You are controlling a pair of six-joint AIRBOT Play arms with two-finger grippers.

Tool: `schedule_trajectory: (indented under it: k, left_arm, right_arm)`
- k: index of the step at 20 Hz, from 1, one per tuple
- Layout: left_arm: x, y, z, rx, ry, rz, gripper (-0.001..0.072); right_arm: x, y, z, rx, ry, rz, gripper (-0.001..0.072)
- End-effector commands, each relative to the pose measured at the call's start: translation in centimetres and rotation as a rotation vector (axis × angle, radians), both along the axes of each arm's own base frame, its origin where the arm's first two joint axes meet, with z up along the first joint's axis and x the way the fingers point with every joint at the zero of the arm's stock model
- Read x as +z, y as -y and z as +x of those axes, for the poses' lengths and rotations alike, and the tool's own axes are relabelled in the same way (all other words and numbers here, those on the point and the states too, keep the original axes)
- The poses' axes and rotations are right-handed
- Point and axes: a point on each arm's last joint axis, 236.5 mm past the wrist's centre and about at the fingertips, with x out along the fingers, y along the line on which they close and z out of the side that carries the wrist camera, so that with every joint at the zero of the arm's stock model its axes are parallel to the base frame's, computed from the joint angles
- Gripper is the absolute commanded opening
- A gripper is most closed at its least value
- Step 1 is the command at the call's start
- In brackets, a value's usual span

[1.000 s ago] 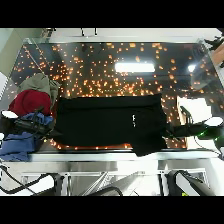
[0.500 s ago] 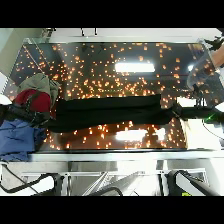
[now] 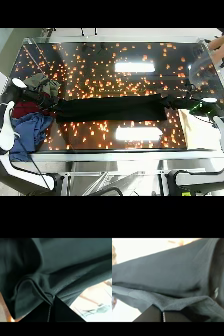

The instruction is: Fold the shirts.

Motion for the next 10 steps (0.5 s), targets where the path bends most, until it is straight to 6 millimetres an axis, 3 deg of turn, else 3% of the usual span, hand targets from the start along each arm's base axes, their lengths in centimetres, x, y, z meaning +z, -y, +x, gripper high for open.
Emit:
schedule_trajectory:
  k: [1, 3, 4, 5, 6, 8, 9, 10]
  left_arm:
    - [-2.3, -0.1, 1.5, 0.006, -0.029, -0.007, 0.0018]
    - [-1.7, -0.4, 2.4, 0.004, -0.004, -0.001, 0.0022]
    - [-1.1, -0.6, 3.2, 0.005, 0.021, 0.006, 0.0305]
    - [-0.3, -0.8, 3.9, 0.007, 0.047, 0.013, 0.0714]
    - [0.6, -1.1, 4.7, 0.018, 0.070, 0.019, 0.0689]
    - [2.7, -1.4, 5.9, 0.024, 0.105, 0.027, 0.0688]
    - [3.8, -1.7, 6.3, 0.033, 0.115, 0.031, 0.0688]
    - [5.0, -1.8, 6.6, 0.038, 0.127, 0.033, 0.0688]
  right_arm:
    - [-2.1, 0.2, 1.7, 0.001, 0.065, 0.011, 0.0025]
    - [-2.2, 0.7, 1.8, 0.021, 0.076, -0.032, 0.0027]
    - [-2.2, 1.5, 1.9, 0.030, 0.066, -0.067, 0.0078]
    - [-2.3, 2.5, 2.1, 0.029, 0.038, -0.105, 0.0261]
    - [-2.2, 3.2, 2.2, 0.032, 0.012, -0.139, 0.0393]
    - [-2.0, 4.4, 2.3, 0.054, -0.020, -0.210, 0.0559]
    - [-2.0, 5.1, 2.4, 0.062, -0.032, -0.248, 0.0684]
    - [-2.1, 5.4, 2.4, 0.068, -0.039, -0.276, 0.0703]
